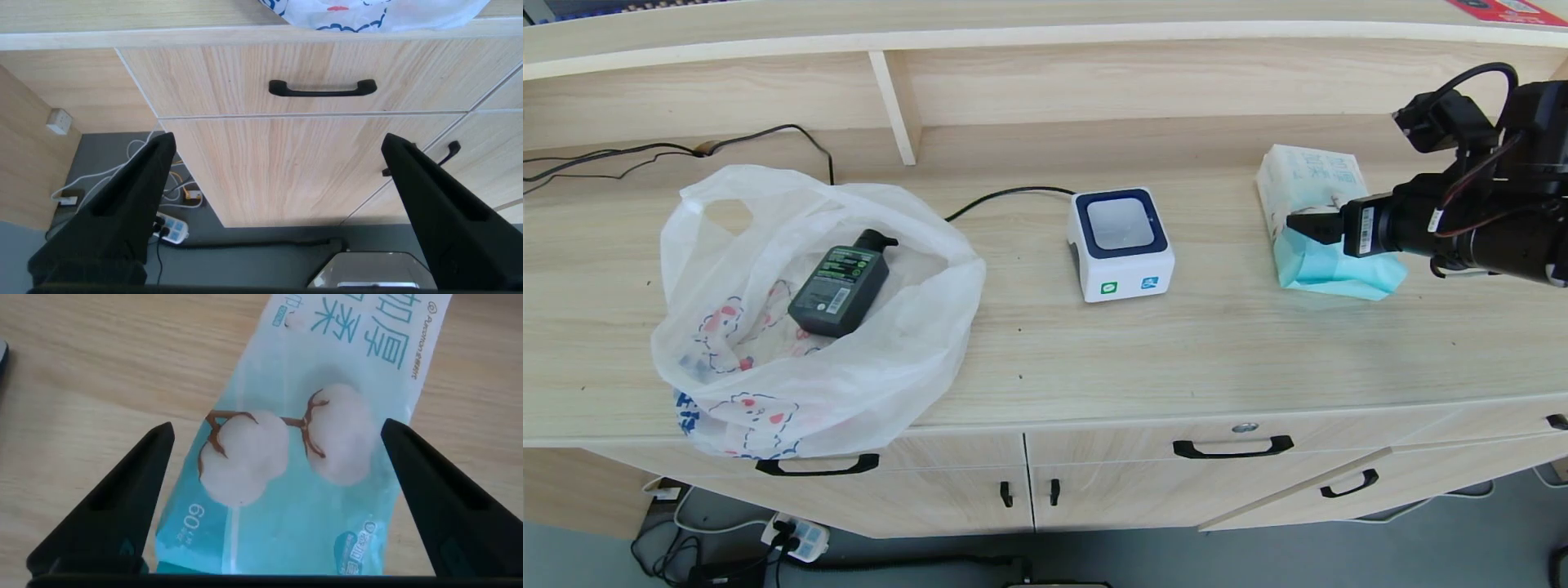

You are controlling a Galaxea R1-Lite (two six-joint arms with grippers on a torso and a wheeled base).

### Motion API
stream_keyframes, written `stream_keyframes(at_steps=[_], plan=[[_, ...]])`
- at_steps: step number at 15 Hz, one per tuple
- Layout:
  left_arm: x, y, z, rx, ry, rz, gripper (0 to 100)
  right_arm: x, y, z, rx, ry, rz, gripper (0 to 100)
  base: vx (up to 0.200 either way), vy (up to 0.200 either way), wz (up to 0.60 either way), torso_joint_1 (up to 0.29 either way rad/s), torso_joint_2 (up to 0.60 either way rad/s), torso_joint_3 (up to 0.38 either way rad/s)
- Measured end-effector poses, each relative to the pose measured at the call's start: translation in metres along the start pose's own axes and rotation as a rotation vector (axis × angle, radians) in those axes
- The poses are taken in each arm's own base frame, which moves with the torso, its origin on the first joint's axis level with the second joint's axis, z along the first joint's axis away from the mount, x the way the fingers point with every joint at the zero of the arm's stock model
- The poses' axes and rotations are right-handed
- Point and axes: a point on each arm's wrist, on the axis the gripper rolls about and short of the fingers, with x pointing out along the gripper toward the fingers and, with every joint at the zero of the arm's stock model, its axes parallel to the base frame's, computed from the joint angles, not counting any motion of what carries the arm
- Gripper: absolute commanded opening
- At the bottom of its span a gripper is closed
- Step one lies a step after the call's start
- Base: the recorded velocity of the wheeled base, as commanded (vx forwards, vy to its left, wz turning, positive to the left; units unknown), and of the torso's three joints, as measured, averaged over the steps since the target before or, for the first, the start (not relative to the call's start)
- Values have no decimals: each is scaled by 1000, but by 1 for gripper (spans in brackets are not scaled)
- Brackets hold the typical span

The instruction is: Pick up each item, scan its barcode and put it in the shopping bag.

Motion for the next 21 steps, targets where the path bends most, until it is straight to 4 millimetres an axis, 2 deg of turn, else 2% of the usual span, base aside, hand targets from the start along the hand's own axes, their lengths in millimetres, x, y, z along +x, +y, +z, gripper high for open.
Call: stream_keyframes(at_steps=[5,7,11,14,16,18,21], plan=[[0,0,0,3,-3,0,100,23,-3,-3,60,19,-48,100,0,0,0,0,0,0],[0,0,0,3,-3,0,100,28,-7,-2,130,18,-101,100,0,0,0,0,0,0],[0,0,0,19,-4,-1,100,32,-12,-3,135,23,-120,100,0,0,0,0,0,0],[0,0,0,18,-5,-2,100,34,-12,-6,134,40,-144,100,0,0,0,0,0,0],[0,0,1,18,-5,-2,100,33,-13,0,136,27,-158,100,0,0,0,0,0,0],[0,0,0,18,-5,-1,100,25,-16,10,139,5,-172,100,0,0,0,0,0,0],[0,0,1,18,-5,-1,100,18,-15,8,140,20,-162,100,0,0,0,0,0,0]])
